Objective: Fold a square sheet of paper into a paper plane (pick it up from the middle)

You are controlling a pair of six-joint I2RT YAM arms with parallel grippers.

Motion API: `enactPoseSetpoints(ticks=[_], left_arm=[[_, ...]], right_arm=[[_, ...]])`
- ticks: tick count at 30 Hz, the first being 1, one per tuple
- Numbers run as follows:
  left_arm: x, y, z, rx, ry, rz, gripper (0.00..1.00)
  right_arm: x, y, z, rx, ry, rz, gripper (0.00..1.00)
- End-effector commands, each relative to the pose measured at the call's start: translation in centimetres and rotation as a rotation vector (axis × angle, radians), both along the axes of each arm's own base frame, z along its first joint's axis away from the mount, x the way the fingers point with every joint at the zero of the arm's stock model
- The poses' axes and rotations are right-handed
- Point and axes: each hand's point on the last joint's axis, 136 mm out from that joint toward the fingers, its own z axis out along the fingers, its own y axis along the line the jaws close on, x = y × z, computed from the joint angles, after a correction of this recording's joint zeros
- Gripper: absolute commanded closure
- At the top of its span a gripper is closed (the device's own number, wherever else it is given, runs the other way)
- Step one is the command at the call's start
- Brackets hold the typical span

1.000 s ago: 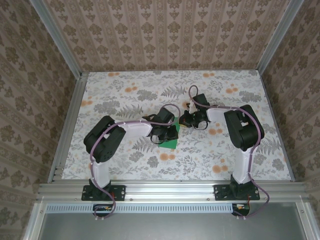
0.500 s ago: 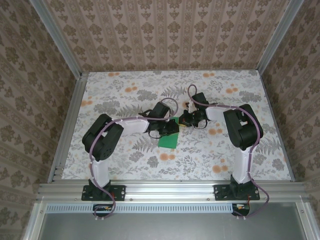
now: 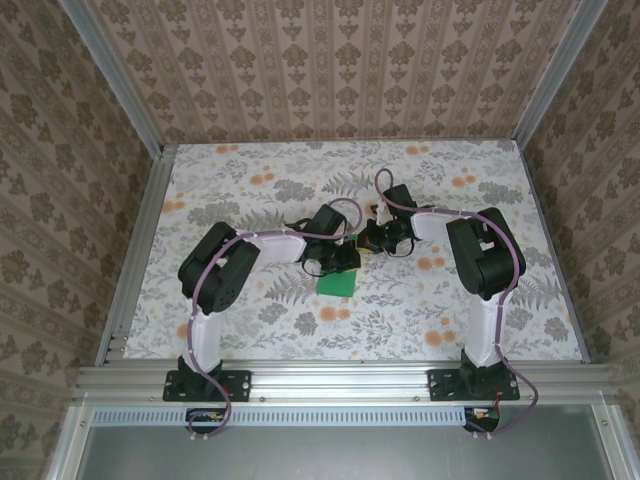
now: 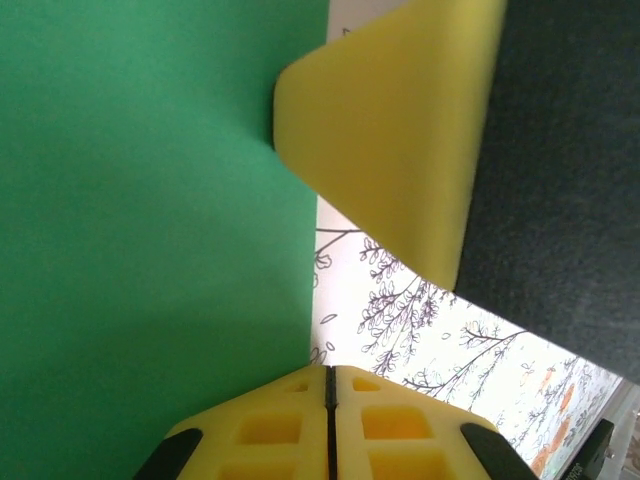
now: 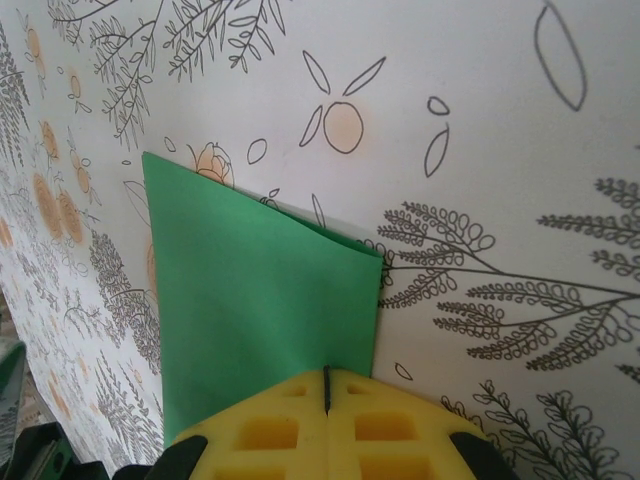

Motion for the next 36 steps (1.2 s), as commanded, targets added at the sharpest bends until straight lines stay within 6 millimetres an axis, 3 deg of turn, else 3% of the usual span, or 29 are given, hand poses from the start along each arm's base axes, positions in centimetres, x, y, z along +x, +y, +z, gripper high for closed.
enactPoseSetpoints(ticks=[1, 16, 36], left_arm=[[-1.3, 0.4, -1.2, 0.047, 0.032, -0.033, 0.91], [-7.1, 2.3, -2.5, 0.080, 0.083, -0.059, 0.92], [-11.1, 4.0, -3.6, 0.131, 0.084, -0.051, 0.92]], right_arm=[[-1.7, -1.5, -3.5, -0.116, 0.091, -0.010, 0.94], [-1.7, -1.8, -4.2, -0.145, 0.113, -0.014, 0.94], [-1.8, -1.9, -4.5, -0.150, 0.119, -0.014, 0.94]])
